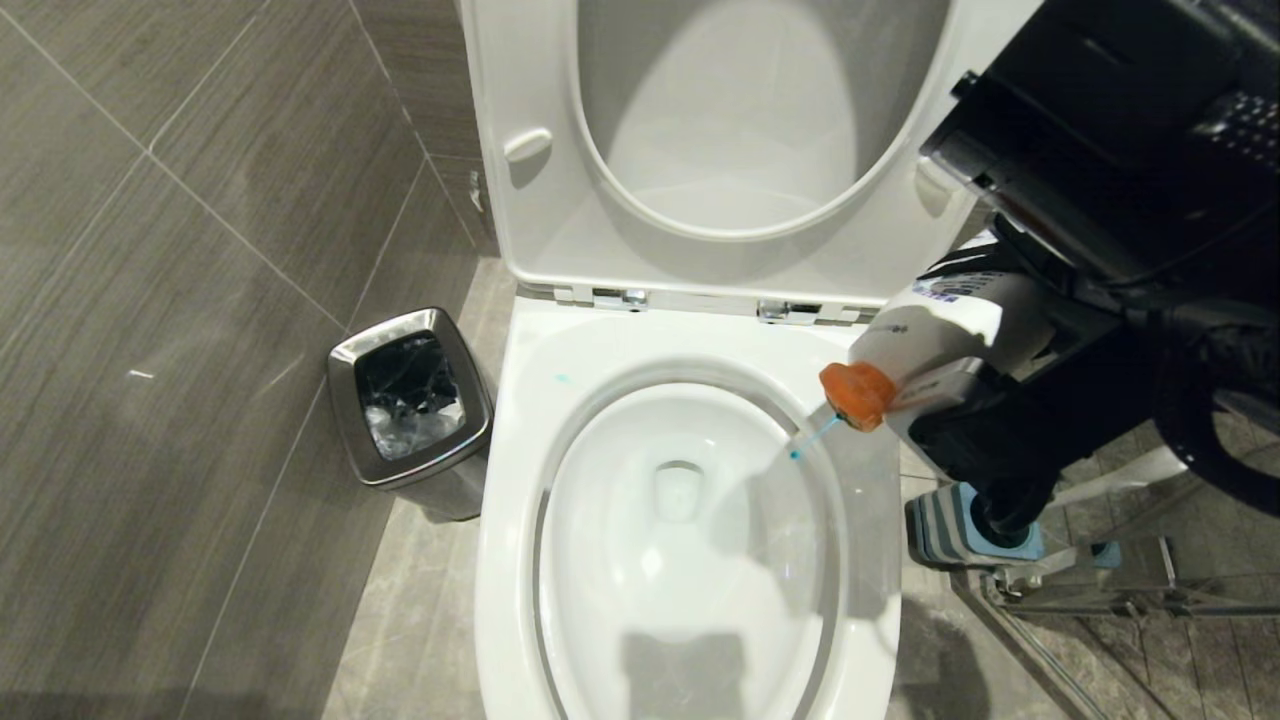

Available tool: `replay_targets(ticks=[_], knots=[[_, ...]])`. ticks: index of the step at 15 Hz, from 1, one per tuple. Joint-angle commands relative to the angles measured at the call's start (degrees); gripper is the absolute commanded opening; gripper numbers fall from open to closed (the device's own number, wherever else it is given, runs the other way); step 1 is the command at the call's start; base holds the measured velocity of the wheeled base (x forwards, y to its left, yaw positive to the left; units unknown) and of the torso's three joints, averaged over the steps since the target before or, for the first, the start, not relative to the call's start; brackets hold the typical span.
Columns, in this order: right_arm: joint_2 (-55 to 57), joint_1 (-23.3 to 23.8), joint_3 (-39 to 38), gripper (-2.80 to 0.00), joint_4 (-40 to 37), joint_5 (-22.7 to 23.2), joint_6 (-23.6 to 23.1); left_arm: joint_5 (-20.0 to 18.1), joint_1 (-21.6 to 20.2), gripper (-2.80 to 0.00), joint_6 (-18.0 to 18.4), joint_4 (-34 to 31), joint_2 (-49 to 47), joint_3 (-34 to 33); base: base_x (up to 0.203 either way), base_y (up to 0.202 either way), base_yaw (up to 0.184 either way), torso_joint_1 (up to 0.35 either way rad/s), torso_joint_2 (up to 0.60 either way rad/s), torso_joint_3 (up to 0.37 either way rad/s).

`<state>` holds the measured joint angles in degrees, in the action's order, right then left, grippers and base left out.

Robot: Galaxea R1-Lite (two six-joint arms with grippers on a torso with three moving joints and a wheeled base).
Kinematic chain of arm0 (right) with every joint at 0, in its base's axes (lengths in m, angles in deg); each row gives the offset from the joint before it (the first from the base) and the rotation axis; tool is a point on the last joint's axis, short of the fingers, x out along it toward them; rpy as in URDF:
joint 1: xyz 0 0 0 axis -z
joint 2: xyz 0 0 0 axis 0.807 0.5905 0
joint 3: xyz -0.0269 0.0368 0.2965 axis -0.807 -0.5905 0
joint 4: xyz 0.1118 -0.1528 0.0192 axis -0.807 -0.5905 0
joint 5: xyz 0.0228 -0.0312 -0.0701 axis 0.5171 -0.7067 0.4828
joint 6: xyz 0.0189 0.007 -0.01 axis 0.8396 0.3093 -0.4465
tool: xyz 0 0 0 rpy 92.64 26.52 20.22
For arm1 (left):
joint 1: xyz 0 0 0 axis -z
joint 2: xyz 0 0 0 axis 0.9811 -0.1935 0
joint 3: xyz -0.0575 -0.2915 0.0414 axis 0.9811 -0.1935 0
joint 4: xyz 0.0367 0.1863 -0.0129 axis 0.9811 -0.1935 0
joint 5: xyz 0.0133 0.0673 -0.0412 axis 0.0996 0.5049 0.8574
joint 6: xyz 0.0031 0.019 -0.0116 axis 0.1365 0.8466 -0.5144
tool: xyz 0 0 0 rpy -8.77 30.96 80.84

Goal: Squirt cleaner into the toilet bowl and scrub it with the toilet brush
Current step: Pour in the cleaning agent

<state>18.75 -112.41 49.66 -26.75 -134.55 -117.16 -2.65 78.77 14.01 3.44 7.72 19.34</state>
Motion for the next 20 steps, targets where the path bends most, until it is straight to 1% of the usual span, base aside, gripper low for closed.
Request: replay_targets(ticks=[1, 6, 9, 12, 17, 20], knots=[[0.97, -0.36, -0.04, -2.80, -0.75, -2.82, -0.49, -0.03, -0.01, -2.80, 0.01, 0.00, 0.03, 0.00, 0.000, 0.000, 0.000, 0.000, 0.00, 0.000], [0.46, -0.54, -0.10, -2.80, -0.27, -2.84, 0.44, -0.03, -0.01, -2.80, 0.01, 0.00, 0.03, 0.00, 0.000, 0.000, 0.000, 0.000, 0.00, 0.000], [0.36, -0.55, 0.03, -2.80, 0.22, -2.75, 2.56, -0.03, -0.04, -2.80, 0.01, 0.00, 0.03, 0.00, 0.000, 0.000, 0.000, 0.000, 0.00, 0.000], [1.06, -1.14, -0.04, -2.80, 4.96, -2.14, 2.76, -0.03, -0.06, -2.80, 0.01, 0.00, 0.03, 0.00, 0.000, 0.000, 0.000, 0.000, 0.00, 0.000], [2.27, -1.43, -0.04, -2.80, 7.61, -2.12, 2.76, -0.03, -0.01, -2.80, 0.01, 0.00, 0.03, 0.00, 0.000, 0.000, 0.000, 0.000, 0.00, 0.000], [3.05, -1.86, -0.04, -2.80, 11.42, -2.05, 2.76, -0.03, -0.05, -2.80, 0.01, 0.00, 0.03, 0.00, 0.000, 0.000, 0.000, 0.000, 0.00, 0.000]])
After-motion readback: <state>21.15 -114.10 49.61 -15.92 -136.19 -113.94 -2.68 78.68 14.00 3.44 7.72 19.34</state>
